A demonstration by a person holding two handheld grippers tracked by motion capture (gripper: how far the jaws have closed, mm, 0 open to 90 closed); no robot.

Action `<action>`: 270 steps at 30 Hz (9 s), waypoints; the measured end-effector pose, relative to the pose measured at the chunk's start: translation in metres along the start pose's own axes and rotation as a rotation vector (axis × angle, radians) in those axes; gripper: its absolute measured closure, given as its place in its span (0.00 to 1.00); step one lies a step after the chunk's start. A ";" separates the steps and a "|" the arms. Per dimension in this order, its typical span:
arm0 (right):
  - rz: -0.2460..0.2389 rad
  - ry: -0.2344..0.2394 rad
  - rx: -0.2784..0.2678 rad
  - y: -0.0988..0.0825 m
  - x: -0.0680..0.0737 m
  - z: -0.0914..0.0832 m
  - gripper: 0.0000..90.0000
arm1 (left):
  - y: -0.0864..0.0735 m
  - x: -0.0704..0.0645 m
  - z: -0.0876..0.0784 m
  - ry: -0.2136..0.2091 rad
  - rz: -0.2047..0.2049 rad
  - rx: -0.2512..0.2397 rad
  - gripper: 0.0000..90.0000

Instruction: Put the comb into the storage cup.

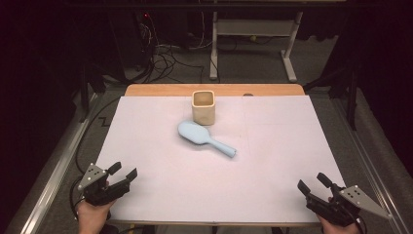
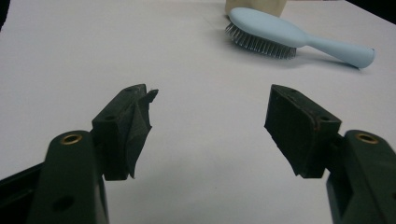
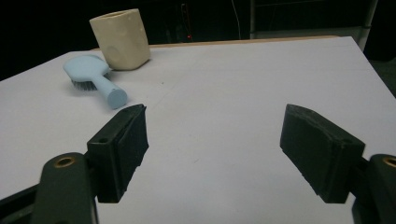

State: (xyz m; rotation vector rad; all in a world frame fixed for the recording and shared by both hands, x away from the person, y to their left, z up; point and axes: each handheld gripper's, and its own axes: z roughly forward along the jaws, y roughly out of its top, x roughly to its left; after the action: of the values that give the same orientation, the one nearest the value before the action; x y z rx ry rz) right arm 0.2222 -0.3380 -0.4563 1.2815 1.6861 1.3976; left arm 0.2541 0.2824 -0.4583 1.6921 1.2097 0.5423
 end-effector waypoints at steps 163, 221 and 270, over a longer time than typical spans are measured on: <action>-0.087 0.239 0.030 0.070 0.070 0.126 0.27 | 0.000 -0.003 0.000 -0.018 0.014 0.001 0.35; -0.051 0.370 0.222 0.090 0.107 0.191 0.35 | 0.000 -0.004 0.001 -0.029 0.020 0.002 0.35; -0.430 0.220 0.854 0.101 0.177 0.288 0.57 | -0.001 -0.003 0.001 -0.040 0.022 0.006 0.35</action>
State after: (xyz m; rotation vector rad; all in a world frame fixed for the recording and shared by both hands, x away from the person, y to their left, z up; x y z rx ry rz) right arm 0.4436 -0.0666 -0.4146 1.0629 2.6688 0.5694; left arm 0.2534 0.2791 -0.4588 1.7154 1.1661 0.5166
